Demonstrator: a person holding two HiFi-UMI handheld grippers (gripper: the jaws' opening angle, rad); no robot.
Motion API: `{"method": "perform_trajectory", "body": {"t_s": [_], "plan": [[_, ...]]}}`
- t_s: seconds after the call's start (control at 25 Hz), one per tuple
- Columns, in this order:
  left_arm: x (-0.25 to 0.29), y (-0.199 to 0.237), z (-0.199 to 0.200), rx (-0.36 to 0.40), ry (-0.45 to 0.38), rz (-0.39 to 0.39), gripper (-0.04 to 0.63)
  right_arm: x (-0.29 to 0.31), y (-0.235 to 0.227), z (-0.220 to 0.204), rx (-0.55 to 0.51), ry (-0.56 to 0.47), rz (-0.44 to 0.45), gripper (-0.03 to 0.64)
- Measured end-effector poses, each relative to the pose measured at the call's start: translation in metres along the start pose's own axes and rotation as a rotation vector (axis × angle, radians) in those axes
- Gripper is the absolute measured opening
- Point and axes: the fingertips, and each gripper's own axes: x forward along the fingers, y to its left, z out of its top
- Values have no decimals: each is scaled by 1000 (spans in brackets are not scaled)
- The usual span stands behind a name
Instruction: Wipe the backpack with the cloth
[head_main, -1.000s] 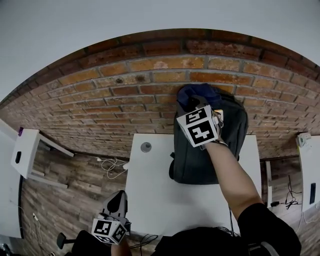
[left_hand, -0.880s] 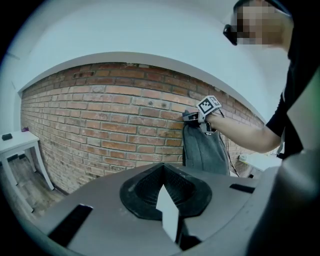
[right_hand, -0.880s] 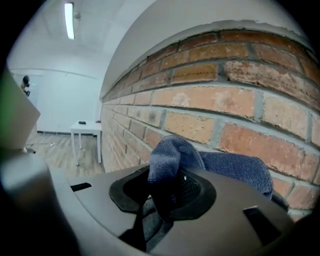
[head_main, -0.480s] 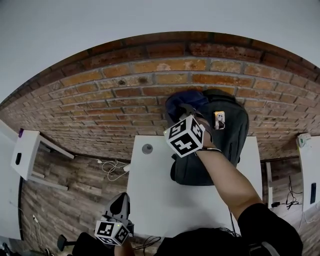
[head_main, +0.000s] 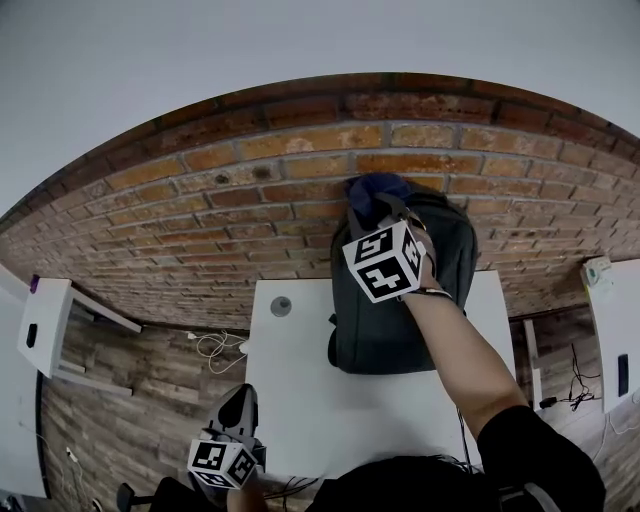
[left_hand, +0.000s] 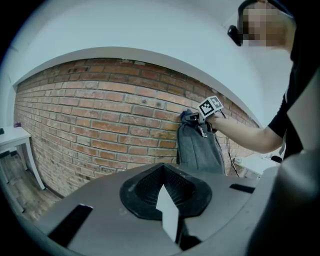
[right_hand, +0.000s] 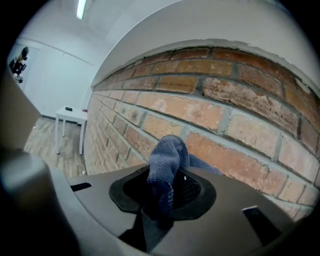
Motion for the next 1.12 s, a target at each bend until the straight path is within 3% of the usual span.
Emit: {"method": "perform_trajectory", "body": {"t_s": [0.56,1.12], "plan": [[14,-28,12,43,1,-50,-3,-35,-76,-22,87,-16,-110,104],[27,-55,20,83,10,-100,-3,-70,-152,-74,212,24,-230,104]]}}
